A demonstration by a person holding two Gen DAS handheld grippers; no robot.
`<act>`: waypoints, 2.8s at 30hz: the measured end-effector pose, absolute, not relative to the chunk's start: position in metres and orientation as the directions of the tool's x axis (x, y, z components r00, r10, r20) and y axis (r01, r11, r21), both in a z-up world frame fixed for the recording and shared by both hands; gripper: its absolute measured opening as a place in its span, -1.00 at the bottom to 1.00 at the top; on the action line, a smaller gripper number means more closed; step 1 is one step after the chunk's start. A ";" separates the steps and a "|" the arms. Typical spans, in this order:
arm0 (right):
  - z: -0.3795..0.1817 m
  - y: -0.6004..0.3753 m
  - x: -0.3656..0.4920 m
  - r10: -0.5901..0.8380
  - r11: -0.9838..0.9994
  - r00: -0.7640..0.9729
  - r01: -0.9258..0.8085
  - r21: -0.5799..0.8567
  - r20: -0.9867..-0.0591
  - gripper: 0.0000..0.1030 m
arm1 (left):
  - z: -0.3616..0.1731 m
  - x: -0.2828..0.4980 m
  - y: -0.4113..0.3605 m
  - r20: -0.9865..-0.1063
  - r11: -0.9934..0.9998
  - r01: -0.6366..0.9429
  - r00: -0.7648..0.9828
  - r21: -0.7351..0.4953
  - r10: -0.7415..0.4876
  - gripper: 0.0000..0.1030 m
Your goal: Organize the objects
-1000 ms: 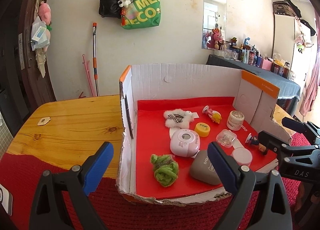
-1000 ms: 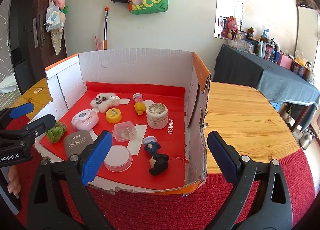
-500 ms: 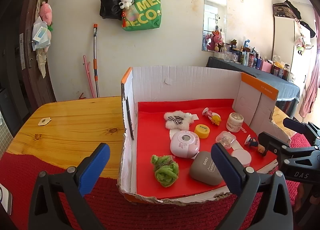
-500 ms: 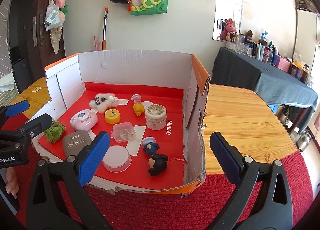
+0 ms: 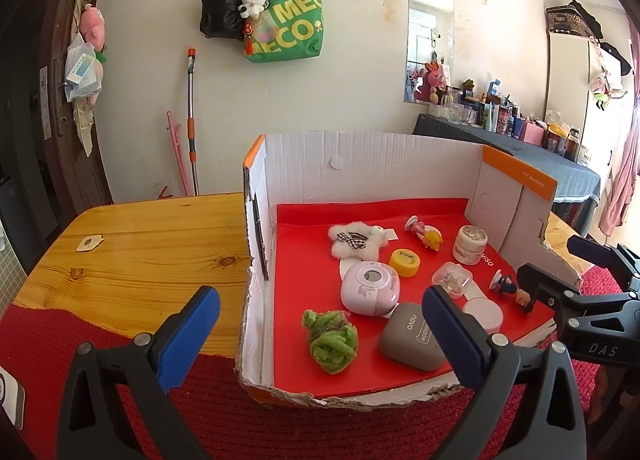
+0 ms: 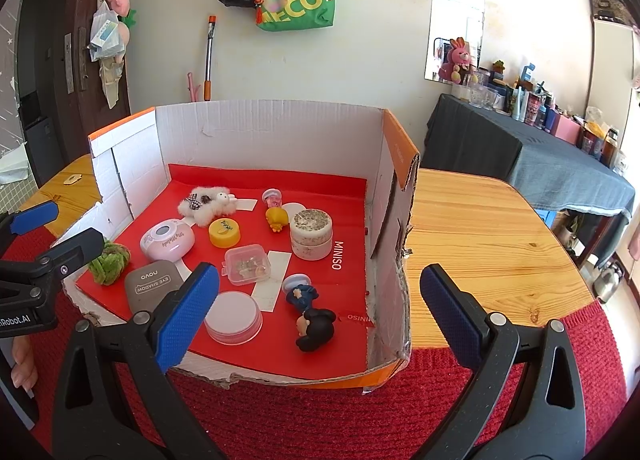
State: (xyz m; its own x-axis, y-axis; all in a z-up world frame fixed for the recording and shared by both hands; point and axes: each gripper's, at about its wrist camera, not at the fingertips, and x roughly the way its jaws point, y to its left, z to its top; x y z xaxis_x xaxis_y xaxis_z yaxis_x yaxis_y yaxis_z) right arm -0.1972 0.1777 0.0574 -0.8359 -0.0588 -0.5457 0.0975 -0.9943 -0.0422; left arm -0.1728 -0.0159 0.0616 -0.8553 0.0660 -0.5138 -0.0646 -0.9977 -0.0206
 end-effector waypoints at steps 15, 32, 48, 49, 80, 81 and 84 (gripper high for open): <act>0.057 0.178 -0.197 -0.060 -0.994 -0.836 0.098 -0.042 -0.545 1.00 | 0.061 -0.173 -0.016 -0.518 -0.998 -0.066 -0.853 -0.020 0.066 0.99; 0.067 0.184 -0.188 -0.046 -0.996 -0.843 0.082 -0.044 -0.536 1.00 | 0.066 -0.169 -0.018 -0.518 -0.997 -0.066 -0.851 -0.048 0.081 0.99; 0.061 0.193 -0.132 -0.080 -0.996 -0.729 0.081 0.029 -0.680 1.00 | 0.050 -0.116 -0.013 -0.694 -0.994 -0.070 -0.711 -0.090 0.112 1.00; 0.056 0.193 -0.131 -0.080 -0.996 -0.717 0.081 0.032 -0.693 1.00 | 0.047 -0.114 -0.013 -0.703 -0.993 -0.068 -0.702 -0.094 0.114 1.00; 0.013 0.193 -0.133 -0.003 -1.000 -0.604 0.021 -0.012 -0.797 1.00 | 0.010 -0.118 -0.001 -0.785 -1.000 0.001 -0.620 -0.007 0.005 1.00; 0.013 0.193 -0.133 -0.003 -1.000 -0.604 0.021 -0.013 -0.797 1.00 | 0.010 -0.118 -0.001 -0.784 -1.000 0.000 -0.620 -0.007 0.005 1.00; 0.013 0.193 -0.133 -0.003 -1.000 -0.604 0.021 -0.013 -0.797 1.00 | 0.010 -0.118 -0.002 -0.784 -1.000 0.000 -0.620 -0.008 0.006 1.00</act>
